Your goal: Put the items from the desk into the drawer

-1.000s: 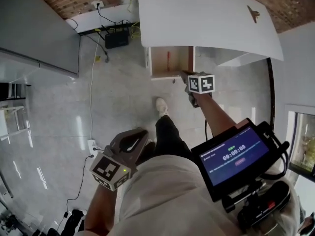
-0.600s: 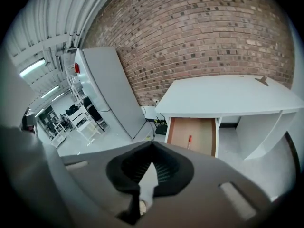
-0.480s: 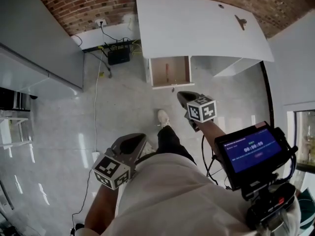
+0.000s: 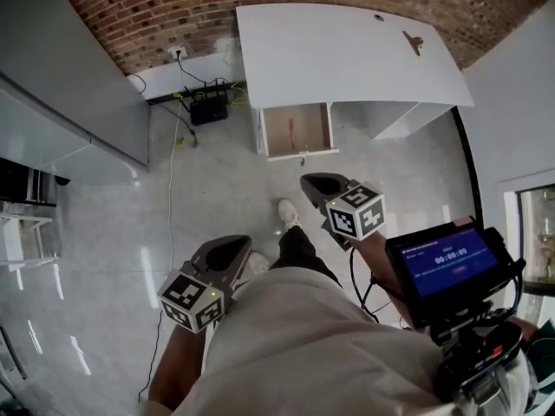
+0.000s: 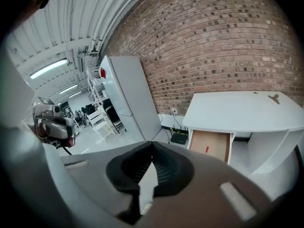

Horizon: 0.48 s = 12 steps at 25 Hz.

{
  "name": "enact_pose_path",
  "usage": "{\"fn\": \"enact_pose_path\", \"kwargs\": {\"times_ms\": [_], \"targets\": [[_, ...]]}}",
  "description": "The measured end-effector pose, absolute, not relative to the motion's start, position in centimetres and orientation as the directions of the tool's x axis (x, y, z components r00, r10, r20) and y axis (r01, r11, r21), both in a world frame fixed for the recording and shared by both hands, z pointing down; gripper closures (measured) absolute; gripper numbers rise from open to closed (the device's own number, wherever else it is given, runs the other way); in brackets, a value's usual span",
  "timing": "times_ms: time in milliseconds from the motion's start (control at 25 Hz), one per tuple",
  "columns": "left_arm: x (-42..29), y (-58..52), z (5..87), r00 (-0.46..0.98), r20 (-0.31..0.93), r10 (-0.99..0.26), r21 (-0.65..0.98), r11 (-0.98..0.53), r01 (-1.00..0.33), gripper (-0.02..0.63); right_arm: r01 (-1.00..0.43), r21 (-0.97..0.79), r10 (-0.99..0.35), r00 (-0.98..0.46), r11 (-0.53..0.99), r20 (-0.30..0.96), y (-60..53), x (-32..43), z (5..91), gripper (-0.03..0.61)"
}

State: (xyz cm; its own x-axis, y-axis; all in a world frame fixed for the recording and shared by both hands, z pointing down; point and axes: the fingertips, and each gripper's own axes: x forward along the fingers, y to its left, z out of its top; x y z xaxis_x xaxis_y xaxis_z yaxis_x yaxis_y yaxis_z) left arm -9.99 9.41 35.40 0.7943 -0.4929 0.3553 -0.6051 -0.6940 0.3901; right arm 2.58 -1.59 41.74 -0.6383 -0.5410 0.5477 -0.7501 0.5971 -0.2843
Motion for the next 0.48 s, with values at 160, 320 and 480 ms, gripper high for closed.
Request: {"fn": "enact_pose_path", "kwargs": {"times_ms": [160, 320, 480], "targets": [[-10.9, 9.0, 35.2, 0.792, 0.349, -0.500, 0.398, -0.686, -0.609, 0.606, -0.711, -0.241, -0.521, -0.665, 0.660, 0.535, -0.3, 0.3, 39.6, 0.577], [-11.8, 8.6, 34.7, 0.789, 0.351, -0.504, 0.391, -0.687, -0.612, 0.606, -0.692, -0.231, -0.512, -0.681, 0.684, 0.524, 0.2, -1.1, 38.4, 0.577], [-12.2, 8.2, 34.6, 0.784, 0.352, -0.511, 0.381, -0.687, -0.619, 0.606, -0.678, -0.226, -0.506, -0.693, 0.699, 0.514, 0.4, -1.9, 37.8, 0.577]]}}
